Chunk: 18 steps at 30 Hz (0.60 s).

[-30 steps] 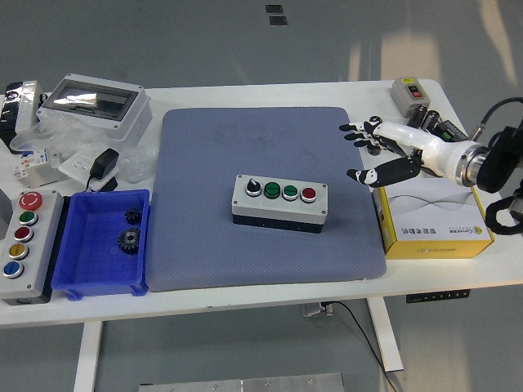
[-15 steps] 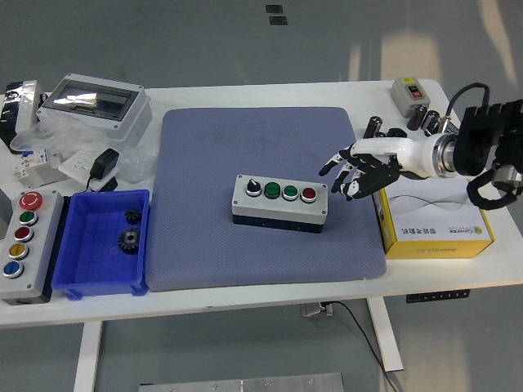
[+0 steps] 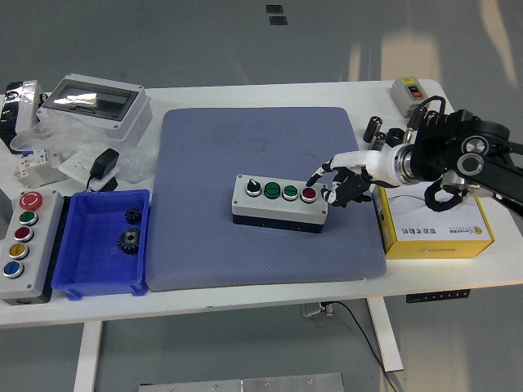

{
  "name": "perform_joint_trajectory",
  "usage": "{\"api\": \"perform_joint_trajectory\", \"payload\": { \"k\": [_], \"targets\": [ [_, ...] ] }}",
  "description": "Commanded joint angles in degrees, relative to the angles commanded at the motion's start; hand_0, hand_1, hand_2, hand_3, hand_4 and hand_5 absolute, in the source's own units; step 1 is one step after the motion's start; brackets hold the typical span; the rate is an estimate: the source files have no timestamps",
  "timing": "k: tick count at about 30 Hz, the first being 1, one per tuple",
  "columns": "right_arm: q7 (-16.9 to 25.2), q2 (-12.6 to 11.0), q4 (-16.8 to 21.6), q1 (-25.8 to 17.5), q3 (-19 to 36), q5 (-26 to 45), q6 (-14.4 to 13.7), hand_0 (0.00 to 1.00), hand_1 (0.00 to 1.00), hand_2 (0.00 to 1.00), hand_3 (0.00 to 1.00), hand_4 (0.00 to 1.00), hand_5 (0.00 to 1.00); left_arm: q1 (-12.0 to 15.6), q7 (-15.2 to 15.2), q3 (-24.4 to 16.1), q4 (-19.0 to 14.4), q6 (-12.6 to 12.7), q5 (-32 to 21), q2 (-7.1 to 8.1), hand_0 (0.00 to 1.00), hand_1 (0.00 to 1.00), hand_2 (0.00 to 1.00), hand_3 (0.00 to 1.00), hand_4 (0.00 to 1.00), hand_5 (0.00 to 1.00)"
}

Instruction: Pick up the button,place it on the desk,press the button,press the button

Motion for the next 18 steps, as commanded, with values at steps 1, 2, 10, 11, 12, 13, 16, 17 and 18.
{"api": "perform_joint_trajectory", "payload": {
  "k": [1, 2, 10, 11, 12, 13, 16, 17, 18],
  "targets": [
    [0.0, 0.2, -0.2, -0.1, -0.1, -0.1, -0.2, 0.066, 0.102, 0.218, 0.866, 0.152, 0.12, 0.0, 0.0, 0.1, 0.0, 0.0, -0.1, -0.02, 0.632, 0.57, 0.537, 0.6, 0.634, 0.12],
    [0.0, 0.4, -0.4, -0.2, -0.2, -0.2, -0.4, 0.066, 0.102, 0.218, 0.866, 0.152, 0.12, 0.0, 0.0, 0.1, 0.0, 0.0, -0.1, -0.03, 0.632, 0.57, 0.537, 0.6, 0.634, 0.12],
    [0.0, 1.3, -1.8, -0.6, -1.8, -0.6, -1.3, 0.063, 0.1, 0.213, 0.857, 0.115, 0.15, -0.1, -0.4, 0.0, 0.1, 0.1, -0.1, 0.02, 0.632, 0.57, 0.532, 0.6, 0.634, 0.121],
    [0.0, 1.4, -2.0, -0.6, -2.1, -0.7, -1.4, 0.063, 0.1, 0.213, 0.857, 0.115, 0.15, -0.1, -0.4, 0.0, 0.1, 0.1, -0.1, 0.02, 0.632, 0.57, 0.532, 0.6, 0.634, 0.121],
    [0.0, 1.4, -2.1, -0.6, -2.3, -0.7, -1.6, 0.063, 0.1, 0.213, 0.857, 0.115, 0.15, -0.1, -0.4, 0.1, 0.1, 0.1, -0.2, 0.0, 0.632, 0.57, 0.532, 0.6, 0.634, 0.121],
    [0.1, 1.4, -2.2, -0.6, -2.6, -0.8, -1.8, 0.059, 0.096, 0.21, 0.854, 0.13, 0.17, -0.1, -0.5, 0.1, 0.1, 0.1, -0.3, -0.02, 0.631, 0.57, 0.524, 0.601, 0.634, 0.123],
    [0.4, 1.3, -2.1, -0.7, -2.6, -1.0, -2.6, 0.059, 0.096, 0.21, 0.854, 0.13, 0.17, 0.0, -0.6, 0.3, 0.2, 0.2, -0.6, -0.1, 0.631, 0.57, 0.524, 0.601, 0.634, 0.123],
    [0.6, 1.2, -1.8, -0.8, -2.2, -0.9, -2.9, 0.059, 0.096, 0.21, 0.854, 0.13, 0.17, 0.0, -0.7, 0.4, 0.2, 0.2, -0.7, -0.13, 0.631, 0.57, 0.524, 0.601, 0.634, 0.123],
    [1.0, 0.9, -1.5, -0.9, -1.4, -0.7, -2.9, 0.059, 0.096, 0.21, 0.854, 0.13, 0.17, 0.0, -0.7, 0.5, 0.2, 0.2, -0.9, -0.17, 0.631, 0.57, 0.524, 0.601, 0.634, 0.123]
  ]
}}
